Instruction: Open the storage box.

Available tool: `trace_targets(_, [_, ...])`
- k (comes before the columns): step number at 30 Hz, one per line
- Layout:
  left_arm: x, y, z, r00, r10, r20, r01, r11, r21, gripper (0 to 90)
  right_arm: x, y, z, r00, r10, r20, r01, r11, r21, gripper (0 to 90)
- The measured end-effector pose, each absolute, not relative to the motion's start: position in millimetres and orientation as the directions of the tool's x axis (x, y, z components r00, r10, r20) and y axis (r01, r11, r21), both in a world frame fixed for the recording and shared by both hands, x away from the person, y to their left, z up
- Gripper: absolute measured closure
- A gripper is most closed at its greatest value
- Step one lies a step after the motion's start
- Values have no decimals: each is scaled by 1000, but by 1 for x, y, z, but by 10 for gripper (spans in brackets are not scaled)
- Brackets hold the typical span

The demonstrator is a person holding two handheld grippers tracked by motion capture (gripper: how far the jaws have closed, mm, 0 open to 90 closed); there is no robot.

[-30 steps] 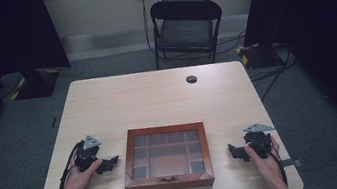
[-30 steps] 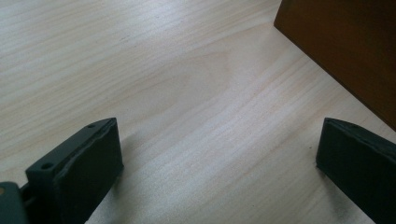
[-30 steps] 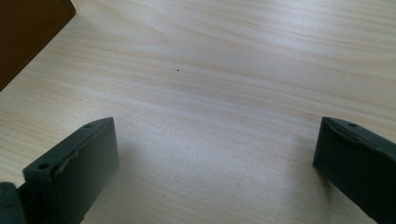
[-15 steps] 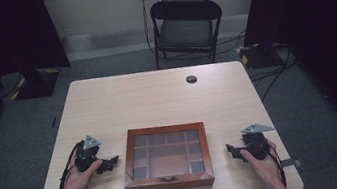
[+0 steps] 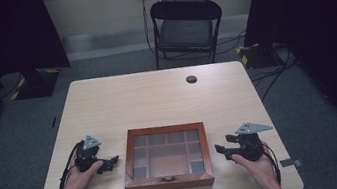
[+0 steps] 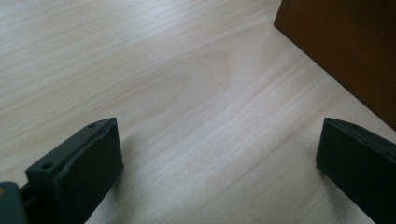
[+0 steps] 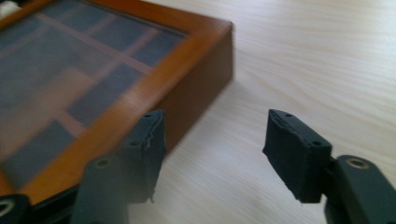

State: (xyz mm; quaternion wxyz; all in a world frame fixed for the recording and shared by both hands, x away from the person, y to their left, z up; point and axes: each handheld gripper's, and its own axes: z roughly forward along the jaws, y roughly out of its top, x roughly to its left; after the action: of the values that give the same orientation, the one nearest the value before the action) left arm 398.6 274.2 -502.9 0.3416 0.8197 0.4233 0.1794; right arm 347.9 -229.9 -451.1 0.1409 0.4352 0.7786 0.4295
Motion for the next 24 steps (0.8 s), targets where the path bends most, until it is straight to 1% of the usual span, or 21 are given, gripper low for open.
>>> trace_targets(12, [399,274,-503,577,816,5,571,-408,712,0,342,-185,-428,-737,645,201,497,317,808,509])
trace_targets(16, [399,274,-503,576,817,3,571,-405,714,0,342,-163,-421,-805,564,188,453,379,807,546])
trace_targets(18, [399,274,-503,577,817,5,570,-408,713,0,342,-151,-419,-830,527,184,434,401,807,569])
trace_targets(21, [398,274,-503,575,818,2,572,-404,714,0,340,-136,-421,-852,485,199,420,405,812,601])
trace_targets(24, [398,274,-503,575,818,2,573,-404,713,0,338,-126,-424,-869,449,206,411,425,806,654])
